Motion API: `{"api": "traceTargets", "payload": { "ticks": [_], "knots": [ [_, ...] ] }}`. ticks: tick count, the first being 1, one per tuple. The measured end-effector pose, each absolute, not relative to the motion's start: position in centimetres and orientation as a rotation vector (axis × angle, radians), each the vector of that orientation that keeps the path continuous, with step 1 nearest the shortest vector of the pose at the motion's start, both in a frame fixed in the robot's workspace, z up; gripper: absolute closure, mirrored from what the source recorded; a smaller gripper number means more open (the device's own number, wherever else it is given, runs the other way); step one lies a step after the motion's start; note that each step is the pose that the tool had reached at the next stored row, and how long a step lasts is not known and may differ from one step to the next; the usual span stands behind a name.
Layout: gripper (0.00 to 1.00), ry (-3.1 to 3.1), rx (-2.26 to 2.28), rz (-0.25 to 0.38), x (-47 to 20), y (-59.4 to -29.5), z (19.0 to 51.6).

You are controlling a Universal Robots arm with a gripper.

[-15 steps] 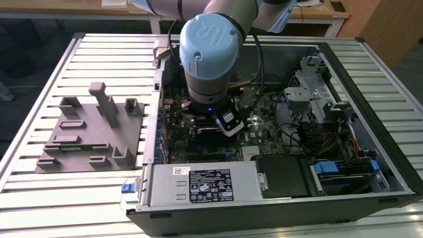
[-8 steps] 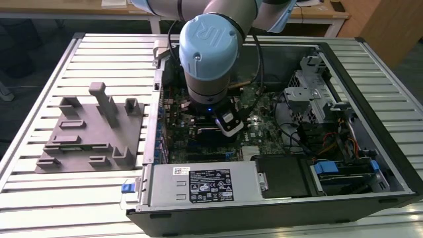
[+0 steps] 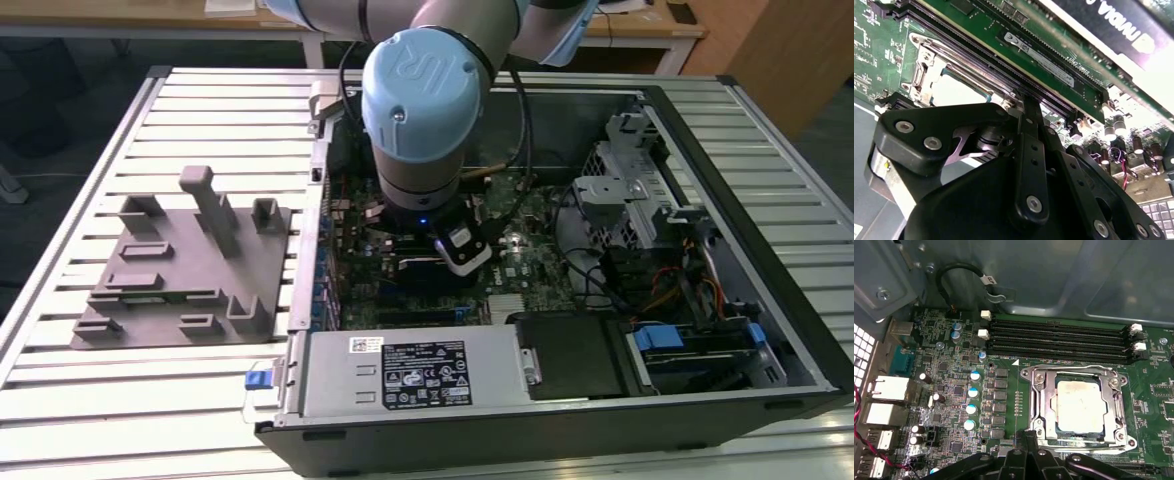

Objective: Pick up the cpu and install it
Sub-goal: 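Install the second cpu locking lever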

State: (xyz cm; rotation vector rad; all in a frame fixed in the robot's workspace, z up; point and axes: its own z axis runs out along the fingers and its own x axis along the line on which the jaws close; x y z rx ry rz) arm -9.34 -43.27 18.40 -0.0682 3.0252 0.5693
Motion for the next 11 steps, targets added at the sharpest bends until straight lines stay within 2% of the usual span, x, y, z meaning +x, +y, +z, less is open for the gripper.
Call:
{"api": "traceTargets", "payload": {
  "ticks": [11],
  "knots": [
    [0.89, 3.026, -0.068, 0.565, -9.34, -43.11, 18.62]
  ]
}}
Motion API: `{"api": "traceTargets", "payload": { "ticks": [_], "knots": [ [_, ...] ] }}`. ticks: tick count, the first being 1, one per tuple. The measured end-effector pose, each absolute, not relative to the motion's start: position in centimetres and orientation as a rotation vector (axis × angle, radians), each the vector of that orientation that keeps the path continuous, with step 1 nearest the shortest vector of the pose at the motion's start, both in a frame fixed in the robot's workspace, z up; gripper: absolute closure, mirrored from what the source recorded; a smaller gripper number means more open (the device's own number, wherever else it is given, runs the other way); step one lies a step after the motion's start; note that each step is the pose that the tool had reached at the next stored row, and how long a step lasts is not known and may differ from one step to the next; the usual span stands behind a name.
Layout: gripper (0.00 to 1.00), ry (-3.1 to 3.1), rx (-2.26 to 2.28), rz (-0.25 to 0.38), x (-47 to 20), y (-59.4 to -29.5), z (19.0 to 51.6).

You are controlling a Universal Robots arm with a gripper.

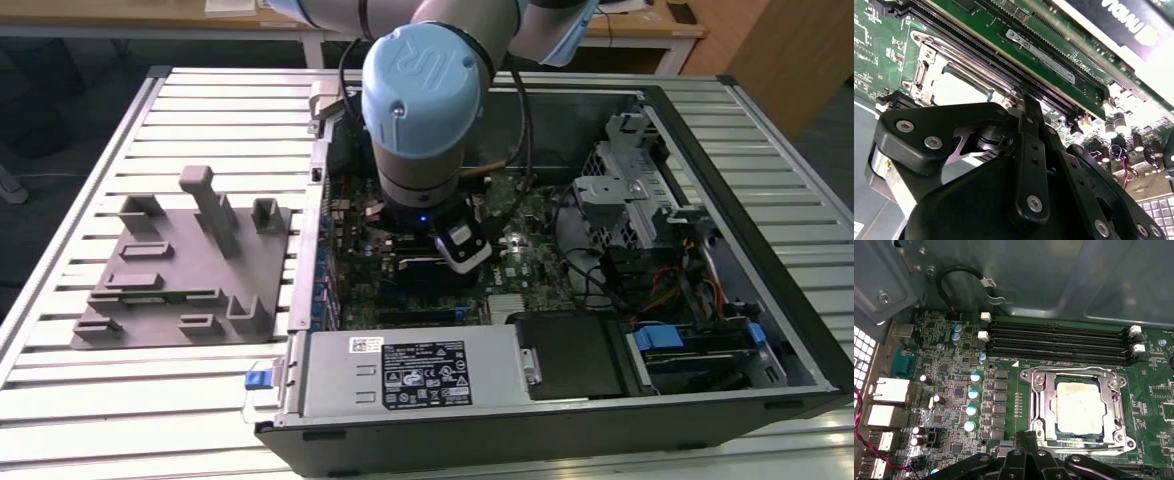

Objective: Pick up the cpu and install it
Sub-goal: 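Install the second cpu locking lever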

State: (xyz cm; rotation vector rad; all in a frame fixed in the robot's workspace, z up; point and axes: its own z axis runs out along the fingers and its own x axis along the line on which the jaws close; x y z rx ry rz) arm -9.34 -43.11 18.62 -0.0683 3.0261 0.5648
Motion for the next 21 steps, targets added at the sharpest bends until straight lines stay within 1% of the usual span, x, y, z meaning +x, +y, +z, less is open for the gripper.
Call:
{"api": "traceTargets", "payload": {
  "ticks": [21],
  "knots": [
    [0.89, 3.026, -0.069, 0.562, -9.34, -42.81, 18.96]
  ]
}}
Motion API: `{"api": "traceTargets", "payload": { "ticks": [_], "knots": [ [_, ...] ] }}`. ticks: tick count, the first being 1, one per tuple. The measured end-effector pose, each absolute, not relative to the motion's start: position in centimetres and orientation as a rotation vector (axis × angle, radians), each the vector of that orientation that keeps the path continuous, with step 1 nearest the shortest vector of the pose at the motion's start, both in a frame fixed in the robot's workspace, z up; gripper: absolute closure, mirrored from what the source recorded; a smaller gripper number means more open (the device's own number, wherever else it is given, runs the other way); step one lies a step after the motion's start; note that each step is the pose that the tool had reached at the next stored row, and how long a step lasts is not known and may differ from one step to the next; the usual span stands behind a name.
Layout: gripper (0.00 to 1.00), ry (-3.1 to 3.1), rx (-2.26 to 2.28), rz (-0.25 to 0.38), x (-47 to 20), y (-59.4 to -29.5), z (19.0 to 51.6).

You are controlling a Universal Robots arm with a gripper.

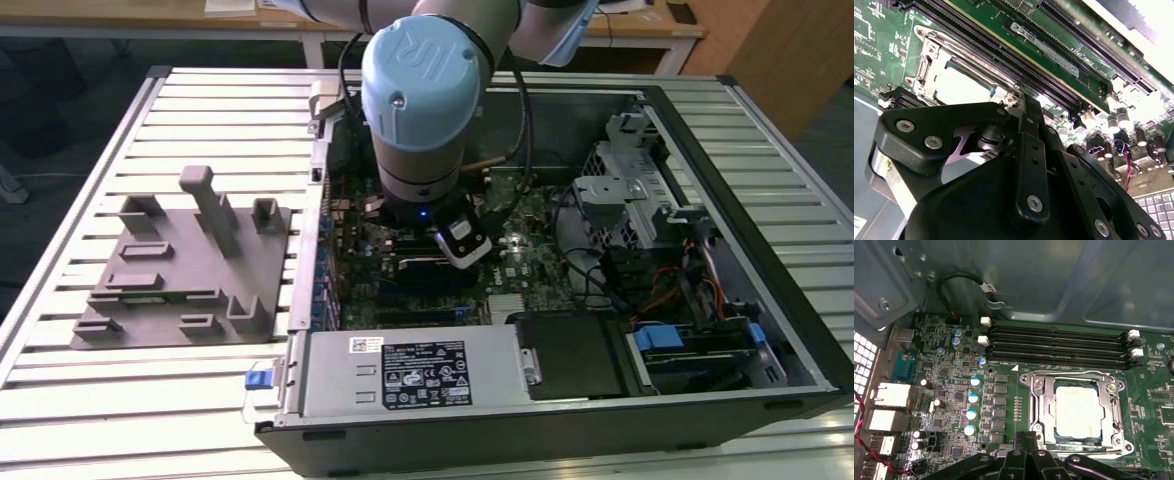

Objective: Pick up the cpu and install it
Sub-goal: 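Install the second cpu locking lever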

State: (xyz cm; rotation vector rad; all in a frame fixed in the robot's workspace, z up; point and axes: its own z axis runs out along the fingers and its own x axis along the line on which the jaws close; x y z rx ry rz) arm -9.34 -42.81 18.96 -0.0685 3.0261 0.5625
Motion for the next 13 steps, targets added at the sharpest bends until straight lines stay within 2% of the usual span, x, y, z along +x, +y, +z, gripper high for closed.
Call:
{"api": "traceTargets", "payload": {
  "ticks": [13],
  "knots": [
    [0.89, 3.025, -0.069, 0.563, -9.35, -42.81, 18.78]
  ]
}}
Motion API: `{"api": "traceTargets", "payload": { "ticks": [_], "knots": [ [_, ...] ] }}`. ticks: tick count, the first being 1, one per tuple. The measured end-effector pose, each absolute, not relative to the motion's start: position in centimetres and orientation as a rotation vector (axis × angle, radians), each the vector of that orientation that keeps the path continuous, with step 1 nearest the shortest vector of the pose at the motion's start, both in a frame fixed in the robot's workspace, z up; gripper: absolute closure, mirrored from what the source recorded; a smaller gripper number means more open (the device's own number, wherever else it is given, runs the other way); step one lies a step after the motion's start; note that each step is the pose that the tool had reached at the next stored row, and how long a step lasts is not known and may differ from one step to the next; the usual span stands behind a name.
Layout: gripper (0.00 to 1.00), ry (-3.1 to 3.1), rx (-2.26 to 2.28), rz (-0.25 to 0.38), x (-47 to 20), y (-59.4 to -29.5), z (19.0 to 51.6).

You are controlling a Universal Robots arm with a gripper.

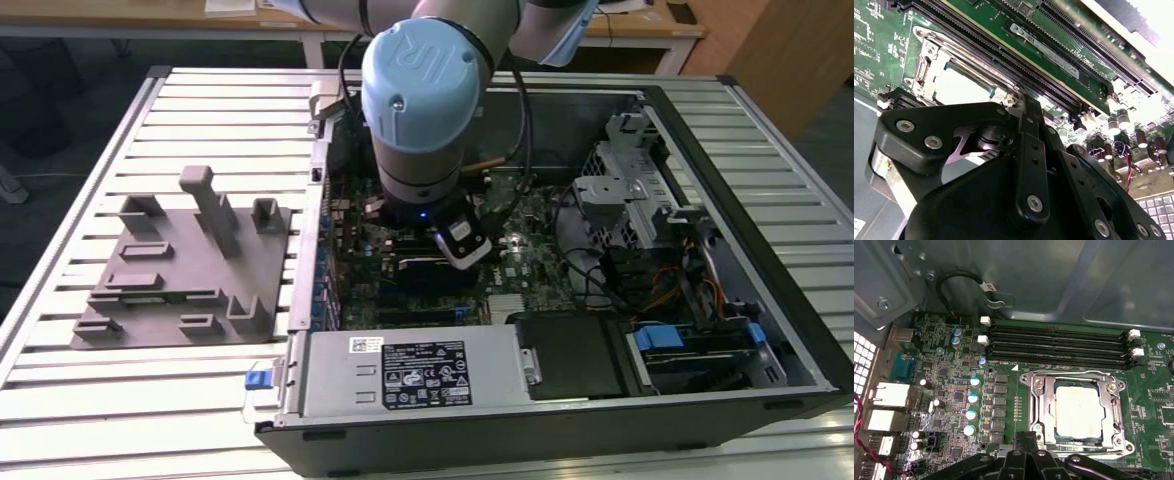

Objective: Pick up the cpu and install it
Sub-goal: 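Install the second cpu locking lever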

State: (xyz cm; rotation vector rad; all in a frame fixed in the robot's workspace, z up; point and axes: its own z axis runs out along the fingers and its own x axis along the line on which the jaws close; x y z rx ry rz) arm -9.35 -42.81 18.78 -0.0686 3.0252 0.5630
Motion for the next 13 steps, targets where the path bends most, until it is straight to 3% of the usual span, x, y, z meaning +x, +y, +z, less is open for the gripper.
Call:
{"api": "traceTargets", "payload": {
  "ticks": [13],
  "knots": [
    [0.89, 3.025, -0.069, 0.565, -9.35, -42.72, 18.7]
  ]
}}
